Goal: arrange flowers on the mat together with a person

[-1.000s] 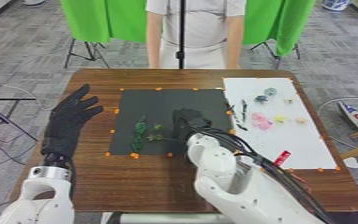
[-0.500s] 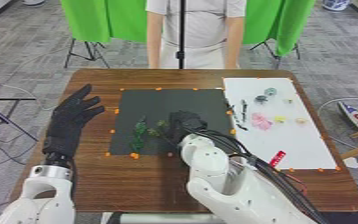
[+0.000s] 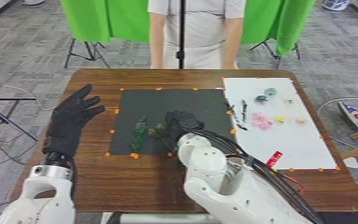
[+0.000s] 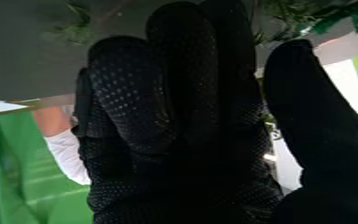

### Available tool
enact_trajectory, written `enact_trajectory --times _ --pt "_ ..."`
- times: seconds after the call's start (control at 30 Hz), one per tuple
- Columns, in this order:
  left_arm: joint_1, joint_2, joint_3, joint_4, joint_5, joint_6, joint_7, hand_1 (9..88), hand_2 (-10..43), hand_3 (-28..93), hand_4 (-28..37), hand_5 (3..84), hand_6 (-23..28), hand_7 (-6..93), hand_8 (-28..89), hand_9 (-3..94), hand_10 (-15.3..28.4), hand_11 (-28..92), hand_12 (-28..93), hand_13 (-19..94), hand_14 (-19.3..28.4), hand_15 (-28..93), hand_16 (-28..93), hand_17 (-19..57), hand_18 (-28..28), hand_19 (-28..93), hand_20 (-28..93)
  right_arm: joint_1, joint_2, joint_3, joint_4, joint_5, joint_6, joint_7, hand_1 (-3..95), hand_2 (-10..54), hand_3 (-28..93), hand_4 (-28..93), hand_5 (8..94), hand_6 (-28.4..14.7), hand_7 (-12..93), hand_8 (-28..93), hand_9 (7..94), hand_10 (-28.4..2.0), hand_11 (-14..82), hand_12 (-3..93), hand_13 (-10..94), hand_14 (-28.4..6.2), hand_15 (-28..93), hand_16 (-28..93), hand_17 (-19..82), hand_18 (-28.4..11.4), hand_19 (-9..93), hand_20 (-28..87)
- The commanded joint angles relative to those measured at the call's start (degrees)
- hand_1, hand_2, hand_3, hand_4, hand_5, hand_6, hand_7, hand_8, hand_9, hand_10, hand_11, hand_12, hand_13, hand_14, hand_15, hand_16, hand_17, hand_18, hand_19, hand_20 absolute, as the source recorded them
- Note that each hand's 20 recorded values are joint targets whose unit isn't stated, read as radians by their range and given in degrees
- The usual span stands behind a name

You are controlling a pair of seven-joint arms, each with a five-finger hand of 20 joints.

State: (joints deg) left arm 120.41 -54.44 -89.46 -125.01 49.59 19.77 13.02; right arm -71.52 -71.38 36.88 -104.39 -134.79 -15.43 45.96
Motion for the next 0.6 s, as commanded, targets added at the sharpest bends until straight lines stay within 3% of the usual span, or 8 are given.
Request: enact_trajectory --times 0.03,0.37,0.6 --pt "0.06 -0.18 0.27 0.19 0.05 0.19 -0.3 23.3 7.1 79 -27.2 35.4 7.1 9.8 -8 35.8 18.2 23 9 27 25.9 48 -8 -8.7 27.1 46 9 -0.64 -1.41 0.37 -1.29 -0.74 2.54 0.26 36.8 -0.5 66 -19 88.1 -0.5 16 -11 93.3 -12.9 30.9 20.5 88 -10.0 54 19 41 -25.0 93 7" --pt "0.21 0.26 0.55 0.18 -0.54 0.56 -0.32 23.3 7.2 79 -27.0 35.6 7.2 9.8 -8 35.8 18.2 23 9 27 25.8 47 -8 -8.7 26.9 46 9 -0.38 -0.52 0.27 -2.48 -1.84 7.99 -1.67 36.1 -1.3 66 -19 85.0 -1.3 16 -11 93.5 -12.2 29.3 20.3 89 -9.6 52 20 42 -25.2 93 6" --pt "-0.62 -0.08 0.39 0.28 -0.39 0.38 -1.71 23.3 7.2 79 -27.0 35.5 7.2 9.8 -8 35.7 18.2 23 9 27 25.7 47 -8 -8.7 26.9 46 9 -0.11 -0.19 0.42 -3.05 -1.86 10.1 -2.15 35.2 -2.2 67 -19 82.5 -1.0 15 -11 93.7 -11.8 31.3 19.5 90 -9.0 52 21 42 -25.0 93 6"
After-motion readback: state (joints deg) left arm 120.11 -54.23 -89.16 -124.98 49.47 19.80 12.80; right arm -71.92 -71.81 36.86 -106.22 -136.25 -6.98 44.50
